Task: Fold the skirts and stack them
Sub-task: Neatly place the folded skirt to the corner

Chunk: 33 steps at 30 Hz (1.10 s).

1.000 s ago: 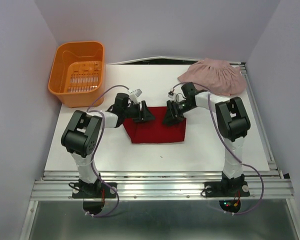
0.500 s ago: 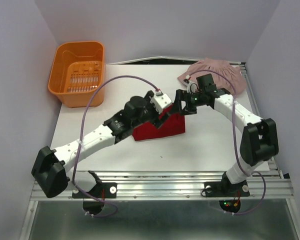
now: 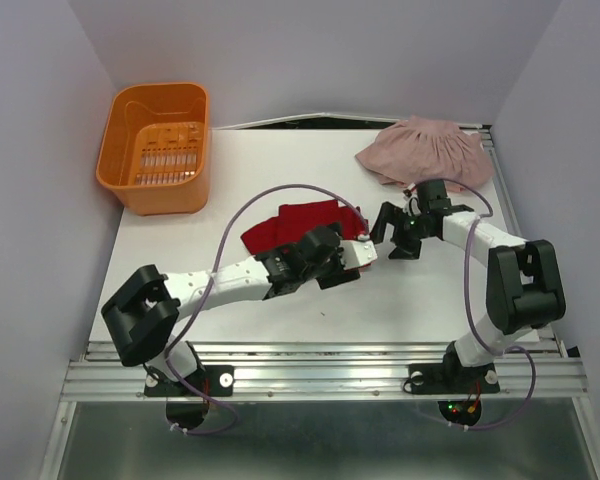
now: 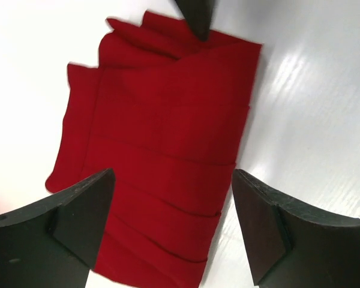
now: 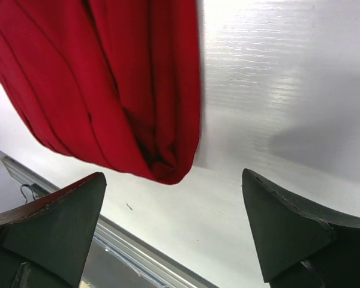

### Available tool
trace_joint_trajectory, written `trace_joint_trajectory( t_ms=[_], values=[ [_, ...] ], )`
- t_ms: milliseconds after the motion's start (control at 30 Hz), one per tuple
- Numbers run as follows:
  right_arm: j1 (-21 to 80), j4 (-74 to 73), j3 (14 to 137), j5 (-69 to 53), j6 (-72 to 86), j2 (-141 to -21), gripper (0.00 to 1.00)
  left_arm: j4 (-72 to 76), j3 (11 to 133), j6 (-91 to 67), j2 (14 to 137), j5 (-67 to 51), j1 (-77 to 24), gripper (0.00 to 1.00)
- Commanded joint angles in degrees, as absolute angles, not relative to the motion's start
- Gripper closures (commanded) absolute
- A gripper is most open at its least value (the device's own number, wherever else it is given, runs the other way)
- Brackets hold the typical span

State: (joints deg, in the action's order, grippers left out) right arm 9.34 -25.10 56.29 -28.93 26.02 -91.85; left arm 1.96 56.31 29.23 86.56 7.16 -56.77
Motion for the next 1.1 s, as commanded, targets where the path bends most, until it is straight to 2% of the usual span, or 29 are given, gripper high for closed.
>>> trace_joint_trajectory(
  t_ms=[0, 433, 533, 633, 667, 733, 767, 867, 933, 1067],
  values=[
    [9.23, -18.90, 55.72, -30.58, 29.97, -93.42, 0.00, 8.96, 53.62, 35.59, 86.57, 9.49, -61.60, 0.10],
    [9.23, -3.61, 49.40, -41.48, 37.79, -99.84, 0.00, 13.27, 56.34, 38.58, 99.57, 14.94, -65.39, 0.06],
    [9.23, -3.43, 48.87, -40.96, 37.88, -100.46, 0.00, 12.92, 56.60, 39.02, 101.33, 15.29, -65.39, 0.10],
    [9.23, -3.08, 47.38, -40.96, 38.41, -100.46, 0.00, 13.97, 56.86, 38.76, 103.00, 16.61, -65.39, 0.22],
    [9.23, -3.08, 47.11, -40.87, 38.58, -100.20, 0.00, 13.97, 57.13, 38.41, 103.18, 16.44, -65.39, 0.32],
    [9.23, -3.08, 46.23, -41.04, 38.50, -99.85, 0.00, 14.24, 57.48, 37.62, 102.83, 15.56, -65.22, 0.44],
    [9.23, -3.08, 45.88, -41.13, 38.32, -99.41, 0.00, 14.24, 57.48, 36.92, 102.57, 14.86, -65.04, 0.54],
    [9.23, -3.16, 45.27, -42.10, 38.14, -99.23, 0.00, 14.15, 57.39, 36.65, 101.69, 13.45, -64.51, 0.67],
    [9.23, -3.08, 45.18, -42.89, 38.23, -99.40, 0.00, 13.54, 57.74, 35.95, 100.90, 11.43, -63.12, 0.73],
    [9.23, -0.71, 43.95, -43.68, 39.90, -99.93, 0.00, 12.66, 58.18, 35.07, 99.58, 7.56, -60.91, 0.75]
  ],
)
